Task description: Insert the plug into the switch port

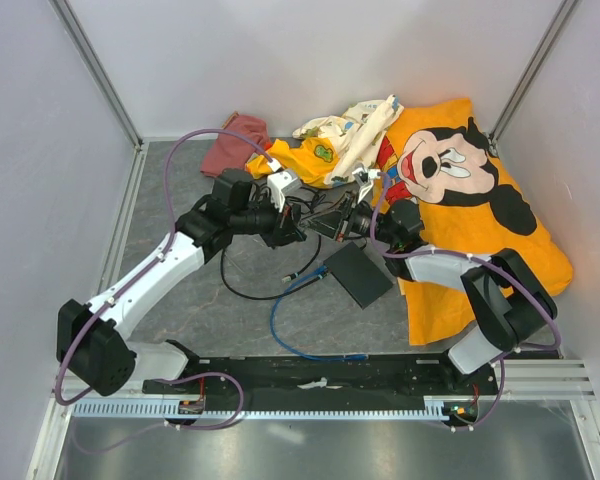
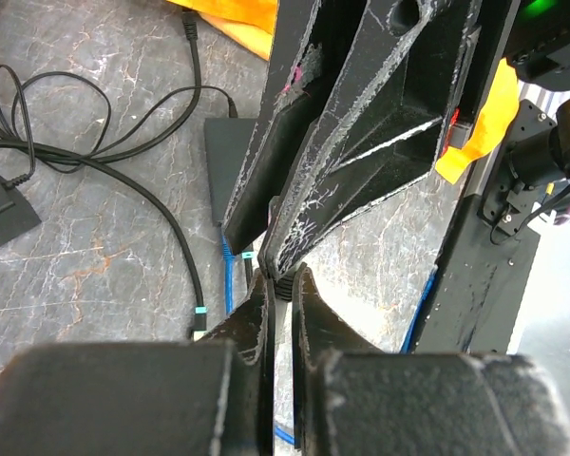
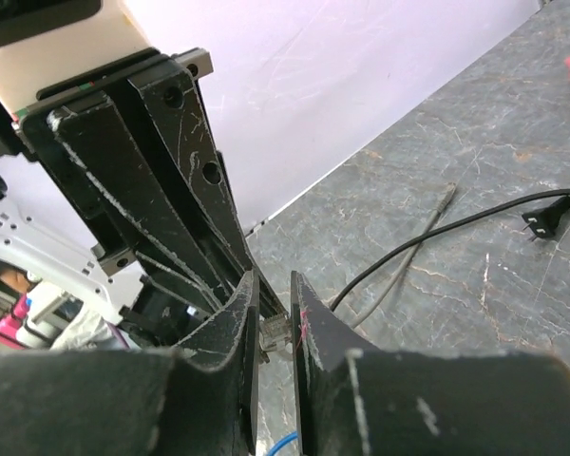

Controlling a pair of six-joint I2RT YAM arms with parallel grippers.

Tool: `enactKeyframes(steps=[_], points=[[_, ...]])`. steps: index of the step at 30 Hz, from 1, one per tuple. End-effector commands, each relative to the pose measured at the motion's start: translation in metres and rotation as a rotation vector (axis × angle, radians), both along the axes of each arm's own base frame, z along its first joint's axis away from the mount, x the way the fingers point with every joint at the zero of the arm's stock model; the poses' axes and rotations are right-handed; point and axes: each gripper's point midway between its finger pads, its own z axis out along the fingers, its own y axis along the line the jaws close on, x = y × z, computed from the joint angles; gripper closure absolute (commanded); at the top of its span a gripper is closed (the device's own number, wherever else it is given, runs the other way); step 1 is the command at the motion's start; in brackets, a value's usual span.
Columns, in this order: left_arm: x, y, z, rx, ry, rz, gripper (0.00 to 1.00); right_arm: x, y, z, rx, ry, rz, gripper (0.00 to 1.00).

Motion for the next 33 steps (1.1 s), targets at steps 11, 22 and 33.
enactKeyframes(steps=[11,22,33], points=[[0.008,0.019,0.047,0.062,-0.467,0.356,0.35,0.029,-0.036,-0.003,-0.144,0.300,-0.428,1.00],[0.001,0.007,0.050,0.190,-0.929,0.523,0.35,0.008,-0.028,-0.014,-0.179,0.500,-0.563,1.00],[-0.006,-0.009,0.015,0.195,-0.926,0.487,0.39,0.011,-0.040,0.001,-0.132,0.526,-0.636,1.00]])
